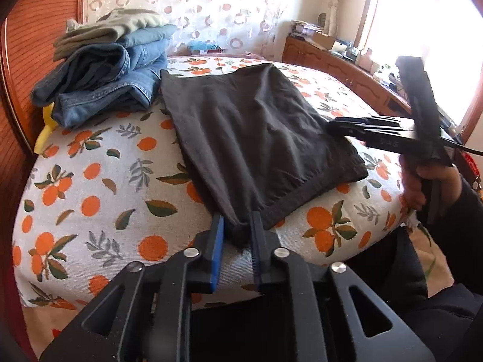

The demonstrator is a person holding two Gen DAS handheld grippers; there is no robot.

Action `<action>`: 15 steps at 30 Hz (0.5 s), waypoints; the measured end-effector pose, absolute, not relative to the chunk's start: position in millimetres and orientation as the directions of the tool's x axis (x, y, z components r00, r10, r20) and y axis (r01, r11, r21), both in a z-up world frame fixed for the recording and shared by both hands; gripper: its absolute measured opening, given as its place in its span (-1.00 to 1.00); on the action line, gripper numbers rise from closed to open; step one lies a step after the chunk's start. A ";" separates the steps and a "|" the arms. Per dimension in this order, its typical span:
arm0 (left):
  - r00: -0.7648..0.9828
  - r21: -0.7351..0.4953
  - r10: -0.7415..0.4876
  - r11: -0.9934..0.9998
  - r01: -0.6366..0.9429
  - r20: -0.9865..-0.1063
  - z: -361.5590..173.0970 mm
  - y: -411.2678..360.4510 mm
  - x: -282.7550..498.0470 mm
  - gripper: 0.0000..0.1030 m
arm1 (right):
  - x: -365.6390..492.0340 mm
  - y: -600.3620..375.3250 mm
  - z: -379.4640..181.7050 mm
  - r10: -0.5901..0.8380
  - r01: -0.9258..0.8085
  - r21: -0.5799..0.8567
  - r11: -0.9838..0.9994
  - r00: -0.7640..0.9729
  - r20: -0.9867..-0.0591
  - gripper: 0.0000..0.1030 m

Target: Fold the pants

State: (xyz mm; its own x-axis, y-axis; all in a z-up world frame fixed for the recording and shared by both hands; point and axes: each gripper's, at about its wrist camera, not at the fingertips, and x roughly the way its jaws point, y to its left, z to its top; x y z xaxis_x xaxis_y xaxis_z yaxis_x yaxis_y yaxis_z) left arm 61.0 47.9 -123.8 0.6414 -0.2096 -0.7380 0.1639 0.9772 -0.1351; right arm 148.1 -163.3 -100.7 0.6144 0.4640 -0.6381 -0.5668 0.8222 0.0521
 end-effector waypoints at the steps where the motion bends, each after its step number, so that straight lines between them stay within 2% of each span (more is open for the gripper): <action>1: 0.643 -0.127 -0.204 0.978 0.165 -0.738 -122.9 47.7 60.4 -0.58 | 142.9 -165.8 -99.4 0.468 -0.571 0.050 0.819 0.616 -0.634 -0.42; 6: 0.657 -0.138 -0.207 0.978 0.157 -0.725 -117.5 52.3 57.2 -0.43 | 114.3 -184.4 -99.9 0.478 -0.568 0.065 0.821 0.620 -0.622 -0.42; 15: 0.687 -0.145 -0.212 0.977 0.155 -0.695 -106.1 53.9 59.7 -0.42 | 82.5 -199.6 -102.2 0.489 -0.568 0.090 0.818 0.606 -0.627 -0.42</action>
State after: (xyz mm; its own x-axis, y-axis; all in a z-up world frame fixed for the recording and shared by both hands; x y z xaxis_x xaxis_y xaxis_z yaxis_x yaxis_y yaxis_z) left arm 59.7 53.9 -106.1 0.6872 -0.2119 -0.6949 0.1546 0.9773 -0.1450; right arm 82.5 -199.6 -102.2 0.6056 0.4895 -0.6274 -0.5683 0.8179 0.0896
